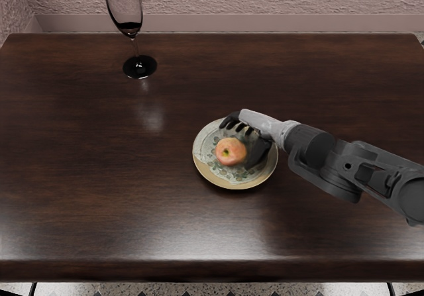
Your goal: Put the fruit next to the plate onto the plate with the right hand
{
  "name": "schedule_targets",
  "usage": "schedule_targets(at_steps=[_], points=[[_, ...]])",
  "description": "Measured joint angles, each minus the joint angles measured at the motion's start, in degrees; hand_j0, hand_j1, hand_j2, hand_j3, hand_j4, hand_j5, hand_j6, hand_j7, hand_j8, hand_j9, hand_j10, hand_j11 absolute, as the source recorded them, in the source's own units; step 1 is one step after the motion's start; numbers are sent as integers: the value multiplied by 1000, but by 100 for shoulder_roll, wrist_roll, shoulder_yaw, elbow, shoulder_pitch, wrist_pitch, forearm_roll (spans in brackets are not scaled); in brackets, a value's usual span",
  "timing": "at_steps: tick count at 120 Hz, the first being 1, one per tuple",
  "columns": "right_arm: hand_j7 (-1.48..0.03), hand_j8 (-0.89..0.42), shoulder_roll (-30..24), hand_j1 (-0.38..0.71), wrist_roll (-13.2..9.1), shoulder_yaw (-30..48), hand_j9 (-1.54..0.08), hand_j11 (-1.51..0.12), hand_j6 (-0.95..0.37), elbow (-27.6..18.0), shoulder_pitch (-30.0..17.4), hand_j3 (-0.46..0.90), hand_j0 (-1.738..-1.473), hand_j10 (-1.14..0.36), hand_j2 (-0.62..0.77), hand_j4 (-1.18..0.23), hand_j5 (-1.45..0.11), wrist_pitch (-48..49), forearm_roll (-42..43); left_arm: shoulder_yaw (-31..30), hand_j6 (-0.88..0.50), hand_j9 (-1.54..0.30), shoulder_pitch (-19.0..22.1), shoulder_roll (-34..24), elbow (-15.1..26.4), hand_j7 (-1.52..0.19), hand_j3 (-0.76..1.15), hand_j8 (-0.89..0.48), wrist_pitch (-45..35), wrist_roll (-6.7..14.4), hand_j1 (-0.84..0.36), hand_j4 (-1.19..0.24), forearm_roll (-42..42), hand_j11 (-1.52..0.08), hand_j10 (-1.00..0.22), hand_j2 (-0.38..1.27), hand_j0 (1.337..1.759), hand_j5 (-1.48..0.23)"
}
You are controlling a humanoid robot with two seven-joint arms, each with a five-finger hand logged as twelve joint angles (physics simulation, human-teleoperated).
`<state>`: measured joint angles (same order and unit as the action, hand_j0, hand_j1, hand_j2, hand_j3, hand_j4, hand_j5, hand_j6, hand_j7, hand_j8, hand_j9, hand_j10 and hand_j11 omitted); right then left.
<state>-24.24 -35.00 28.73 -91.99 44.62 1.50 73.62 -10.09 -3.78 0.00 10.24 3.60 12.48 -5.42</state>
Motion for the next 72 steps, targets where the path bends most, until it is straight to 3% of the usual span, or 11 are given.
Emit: schedule_targets(at_steps=[49,72], points=[[-208,-151,-58,-165,0,524,-208,-208,-149,-35,53,0,-1658,-161,-23,-155,-209,251,-205,-1,0,0,0,0,0,0,0,0,0,0,349,0,-1,0,0,0,1658,0],[-82,-61,-454,-277,0,1329,-82,-82,-60,-10,55,0,-1658,-64,-8,-62,-83,1168,-1666,-1,0,0,0,0,-1,0,0,0,0,0,349,0,1,0,0,0,1658,0]])
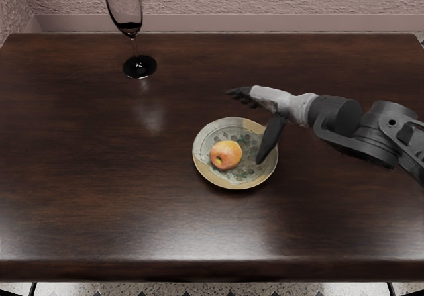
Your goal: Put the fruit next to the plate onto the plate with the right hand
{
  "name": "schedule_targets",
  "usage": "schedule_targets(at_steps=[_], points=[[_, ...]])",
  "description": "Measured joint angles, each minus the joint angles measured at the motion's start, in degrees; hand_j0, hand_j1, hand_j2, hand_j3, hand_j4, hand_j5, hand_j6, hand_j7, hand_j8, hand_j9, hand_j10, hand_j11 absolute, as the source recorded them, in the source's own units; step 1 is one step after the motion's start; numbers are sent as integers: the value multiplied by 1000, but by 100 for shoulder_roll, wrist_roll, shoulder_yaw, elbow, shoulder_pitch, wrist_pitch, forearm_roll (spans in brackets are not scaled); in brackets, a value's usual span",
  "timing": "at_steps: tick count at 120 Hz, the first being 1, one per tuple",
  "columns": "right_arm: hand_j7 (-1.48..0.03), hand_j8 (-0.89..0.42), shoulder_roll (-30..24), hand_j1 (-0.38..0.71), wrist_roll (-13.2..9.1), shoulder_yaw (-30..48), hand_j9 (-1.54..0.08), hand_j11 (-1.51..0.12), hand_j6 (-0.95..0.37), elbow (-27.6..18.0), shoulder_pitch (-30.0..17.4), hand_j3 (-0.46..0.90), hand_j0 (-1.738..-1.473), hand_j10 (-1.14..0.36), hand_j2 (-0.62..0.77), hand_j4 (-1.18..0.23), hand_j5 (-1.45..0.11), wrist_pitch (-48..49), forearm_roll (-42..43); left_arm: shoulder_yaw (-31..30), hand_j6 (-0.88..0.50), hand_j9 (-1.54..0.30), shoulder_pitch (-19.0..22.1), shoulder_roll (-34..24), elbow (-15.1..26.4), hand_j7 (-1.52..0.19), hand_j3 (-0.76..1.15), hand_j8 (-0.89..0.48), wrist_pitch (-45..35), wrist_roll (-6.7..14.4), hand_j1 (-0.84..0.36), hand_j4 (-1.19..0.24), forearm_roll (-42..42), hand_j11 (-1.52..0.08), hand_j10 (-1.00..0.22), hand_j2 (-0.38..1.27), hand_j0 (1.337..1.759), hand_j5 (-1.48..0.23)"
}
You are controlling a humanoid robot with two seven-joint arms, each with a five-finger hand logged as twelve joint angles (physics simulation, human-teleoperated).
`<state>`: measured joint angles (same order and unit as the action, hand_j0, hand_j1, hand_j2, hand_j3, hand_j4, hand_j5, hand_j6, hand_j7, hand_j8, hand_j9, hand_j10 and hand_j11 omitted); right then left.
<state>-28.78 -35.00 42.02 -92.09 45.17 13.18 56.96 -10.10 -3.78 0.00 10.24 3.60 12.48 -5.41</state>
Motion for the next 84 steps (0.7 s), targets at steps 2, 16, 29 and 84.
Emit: schedule_targets(at_steps=[2,16,29,84], points=[[-76,-56,-59,-283,0,72,-76,-76,-56,2,0,0,-1658,-59,-8,-57,-76,104,-165,0,0,0,0,0,-1,0,0,0,0,0,349,0,0,0,0,0,1658,0],[-43,-32,-491,-312,0,529,-43,-43,-32,65,0,0,-1658,-34,-4,-33,-43,880,-1221,0,0,0,0,0,0,0,0,0,0,0,349,0,0,0,0,0,1658,0],[-25,-19,-818,-327,0,860,-25,-25,-19,202,-4,0,-1658,-20,-2,-20,-25,1629,-2111,1,0,0,0,0,0,0,0,0,0,0,349,0,-1,0,0,0,1658,0],[-3,-3,-2184,-347,0,1213,-3,-3,-3,444,-39,0,-1658,-2,1,-3,-3,2177,-4185,1,0,0,0,0,3,0,0,0,0,0,349,0,1,0,0,0,1658,0]])
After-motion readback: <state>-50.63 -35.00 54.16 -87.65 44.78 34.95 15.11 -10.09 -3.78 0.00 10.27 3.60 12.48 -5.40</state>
